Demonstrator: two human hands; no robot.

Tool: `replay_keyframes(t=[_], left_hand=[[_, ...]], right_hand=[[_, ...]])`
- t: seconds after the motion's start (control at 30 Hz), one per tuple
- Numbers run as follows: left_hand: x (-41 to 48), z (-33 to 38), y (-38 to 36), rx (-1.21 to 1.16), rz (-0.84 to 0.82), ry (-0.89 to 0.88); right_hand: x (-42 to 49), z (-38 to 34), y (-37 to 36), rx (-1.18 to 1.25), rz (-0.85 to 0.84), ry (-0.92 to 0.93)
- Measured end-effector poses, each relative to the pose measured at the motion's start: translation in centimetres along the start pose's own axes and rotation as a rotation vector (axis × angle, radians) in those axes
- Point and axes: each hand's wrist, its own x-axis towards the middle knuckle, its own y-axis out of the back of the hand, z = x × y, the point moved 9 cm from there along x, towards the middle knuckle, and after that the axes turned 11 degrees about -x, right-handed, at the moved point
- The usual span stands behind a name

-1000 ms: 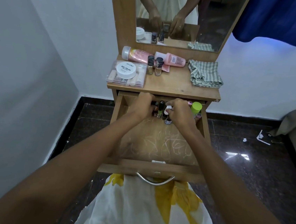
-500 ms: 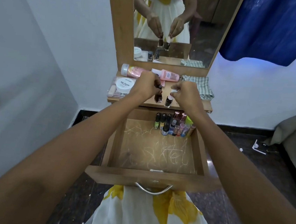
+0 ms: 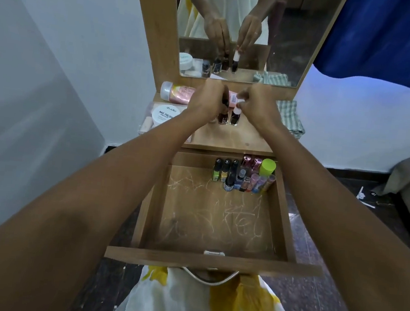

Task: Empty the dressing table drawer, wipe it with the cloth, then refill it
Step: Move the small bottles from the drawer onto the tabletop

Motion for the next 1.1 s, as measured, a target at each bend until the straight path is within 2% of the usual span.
replay_keyframes(t=[0.3,0.8,1.1], left_hand=[[2.0,-0.1,-0.3,0.019,0.027,-0.049],[3.3,-1.0,-1.2,0.107,-0.062,-0.019],[3.2,-1.1,-1.2,0.147,-0.012,-0.057]], right_hand=[[1.4,0.2,-1.6,0.021,-0.019,0.01],[1.7,-0.2,-1.6,0.073,-0.048,0.055],[1.6,0.1,-2.0,0.121,-0.049,0.031]])
